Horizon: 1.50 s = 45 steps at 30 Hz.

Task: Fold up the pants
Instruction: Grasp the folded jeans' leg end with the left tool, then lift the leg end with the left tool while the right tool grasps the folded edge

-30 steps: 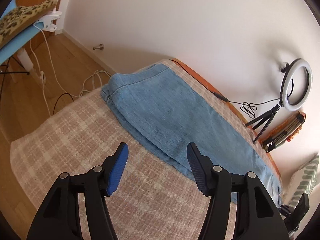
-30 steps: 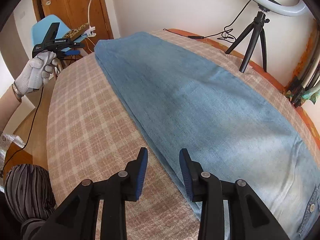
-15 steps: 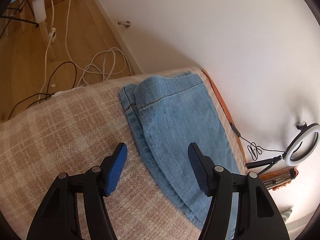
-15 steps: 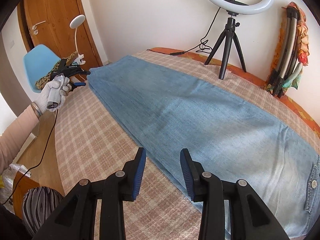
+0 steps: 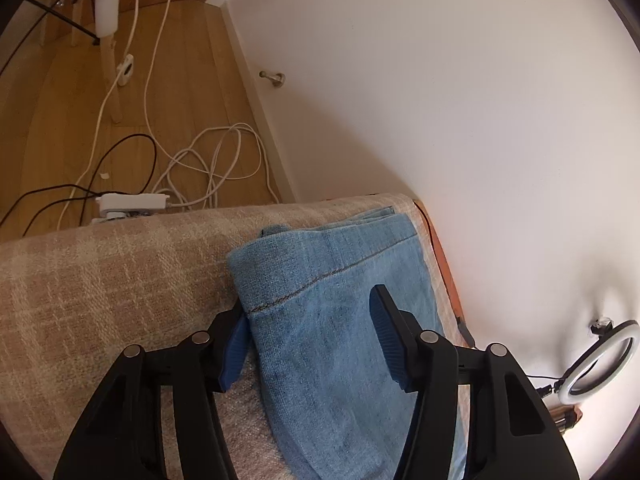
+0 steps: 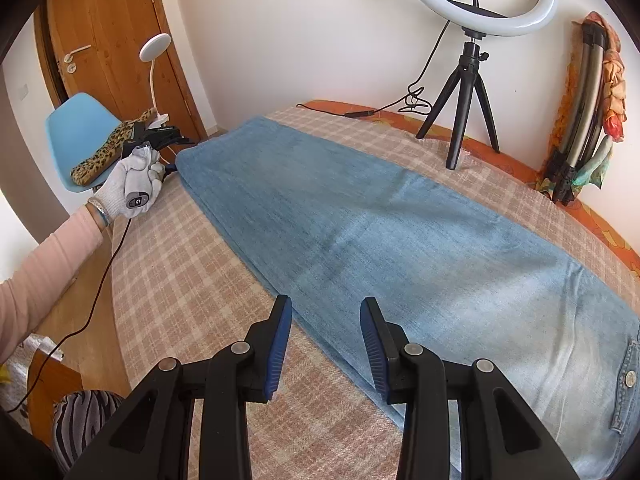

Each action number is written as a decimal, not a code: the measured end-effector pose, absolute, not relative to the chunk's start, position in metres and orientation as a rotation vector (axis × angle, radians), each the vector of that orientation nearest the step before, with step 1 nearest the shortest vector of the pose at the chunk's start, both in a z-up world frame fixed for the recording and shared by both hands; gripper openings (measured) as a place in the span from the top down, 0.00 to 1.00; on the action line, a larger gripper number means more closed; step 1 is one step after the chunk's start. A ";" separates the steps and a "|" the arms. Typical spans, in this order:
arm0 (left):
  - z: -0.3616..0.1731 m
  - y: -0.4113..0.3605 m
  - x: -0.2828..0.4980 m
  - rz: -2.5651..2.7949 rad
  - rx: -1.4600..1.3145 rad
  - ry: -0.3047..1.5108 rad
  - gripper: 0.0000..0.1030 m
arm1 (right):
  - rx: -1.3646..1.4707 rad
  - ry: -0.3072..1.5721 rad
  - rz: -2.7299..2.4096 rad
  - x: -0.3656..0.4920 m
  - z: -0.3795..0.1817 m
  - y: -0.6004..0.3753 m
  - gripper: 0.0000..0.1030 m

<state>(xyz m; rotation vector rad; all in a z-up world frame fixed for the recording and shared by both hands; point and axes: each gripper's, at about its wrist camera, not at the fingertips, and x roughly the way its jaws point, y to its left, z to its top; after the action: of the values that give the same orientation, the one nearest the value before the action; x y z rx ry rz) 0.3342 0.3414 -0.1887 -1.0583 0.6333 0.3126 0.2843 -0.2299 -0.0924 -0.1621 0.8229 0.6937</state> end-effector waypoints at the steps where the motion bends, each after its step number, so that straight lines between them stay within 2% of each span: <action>1: -0.189 0.340 0.337 0.320 -1.040 0.648 0.83 | -0.164 0.824 0.690 0.285 -0.093 -0.230 0.64; 2: -0.190 0.339 0.339 0.327 -1.029 0.653 0.87 | -0.162 0.825 0.687 0.285 -0.093 -0.231 0.64; 5: -0.184 0.333 0.336 0.344 -0.982 0.619 0.89 | -0.157 0.828 0.679 0.285 -0.094 -0.235 0.64; 10: -0.142 0.302 0.338 0.316 -0.762 0.557 0.91 | -0.128 0.834 0.641 0.291 -0.093 -0.247 0.64; 15: -0.097 0.233 0.348 0.184 -0.509 0.522 0.91 | -0.036 0.844 0.586 0.308 -0.094 -0.265 0.64; 19: -0.083 0.163 0.349 0.058 -0.318 0.514 0.91 | 0.036 0.849 0.545 0.325 -0.094 -0.280 0.64; 21: -0.086 0.125 0.347 -0.011 -0.219 0.531 0.92 | 0.053 0.855 0.539 0.335 -0.093 -0.283 0.62; 27: -0.110 0.040 0.333 -0.191 -0.083 0.623 0.92 | 0.124 0.876 0.570 0.368 -0.092 -0.278 0.41; 31: -0.125 -0.007 0.319 -0.254 0.060 0.657 0.92 | 0.195 0.917 0.615 0.396 -0.098 -0.263 0.32; 36: -0.133 -0.037 0.292 -0.296 0.226 0.631 0.92 | 0.220 0.926 0.655 0.419 -0.103 -0.231 0.32; 45: -0.149 -0.071 0.246 -0.313 0.506 0.561 0.92 | -0.051 0.907 0.865 0.422 -0.081 -0.121 0.36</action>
<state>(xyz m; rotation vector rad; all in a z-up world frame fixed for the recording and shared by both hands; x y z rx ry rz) 0.2456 -0.0715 -0.1494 0.5061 0.5608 -0.3128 0.4222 -0.1210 -0.0814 -0.0513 0.9069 0.8648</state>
